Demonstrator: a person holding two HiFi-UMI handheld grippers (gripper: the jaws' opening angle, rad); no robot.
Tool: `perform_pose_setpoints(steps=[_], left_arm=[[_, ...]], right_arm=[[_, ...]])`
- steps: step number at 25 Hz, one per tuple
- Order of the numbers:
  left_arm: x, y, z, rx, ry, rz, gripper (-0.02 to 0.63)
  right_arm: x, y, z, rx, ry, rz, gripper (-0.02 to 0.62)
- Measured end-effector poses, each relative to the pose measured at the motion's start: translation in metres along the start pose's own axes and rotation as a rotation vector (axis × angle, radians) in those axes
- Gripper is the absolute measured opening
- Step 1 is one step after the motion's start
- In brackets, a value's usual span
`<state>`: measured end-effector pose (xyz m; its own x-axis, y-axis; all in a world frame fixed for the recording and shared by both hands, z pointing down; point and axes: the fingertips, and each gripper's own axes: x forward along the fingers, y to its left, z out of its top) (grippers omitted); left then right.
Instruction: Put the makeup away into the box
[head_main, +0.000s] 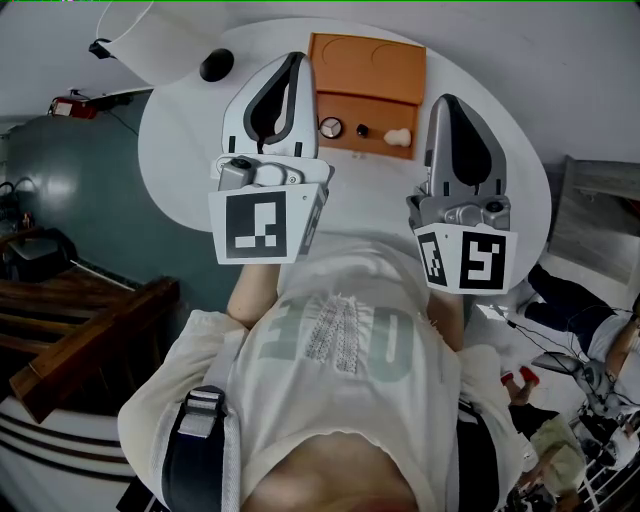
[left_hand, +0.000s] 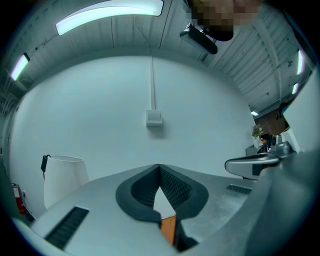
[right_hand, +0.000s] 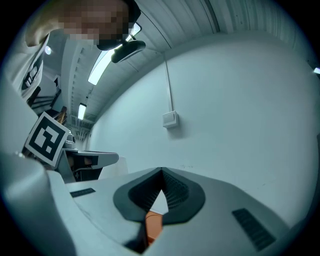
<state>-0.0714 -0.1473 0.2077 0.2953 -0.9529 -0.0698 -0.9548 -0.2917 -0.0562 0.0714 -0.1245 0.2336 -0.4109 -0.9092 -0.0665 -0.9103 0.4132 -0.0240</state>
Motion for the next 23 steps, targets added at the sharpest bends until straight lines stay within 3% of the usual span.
perform_pose_setpoints(steps=[23], left_arm=[[-0.002,-0.001,0.017,0.026,-0.030,-0.004,0.008]], right_arm=[[0.002,0.002,-0.008,-0.018,0.035,-0.004,0.005]])
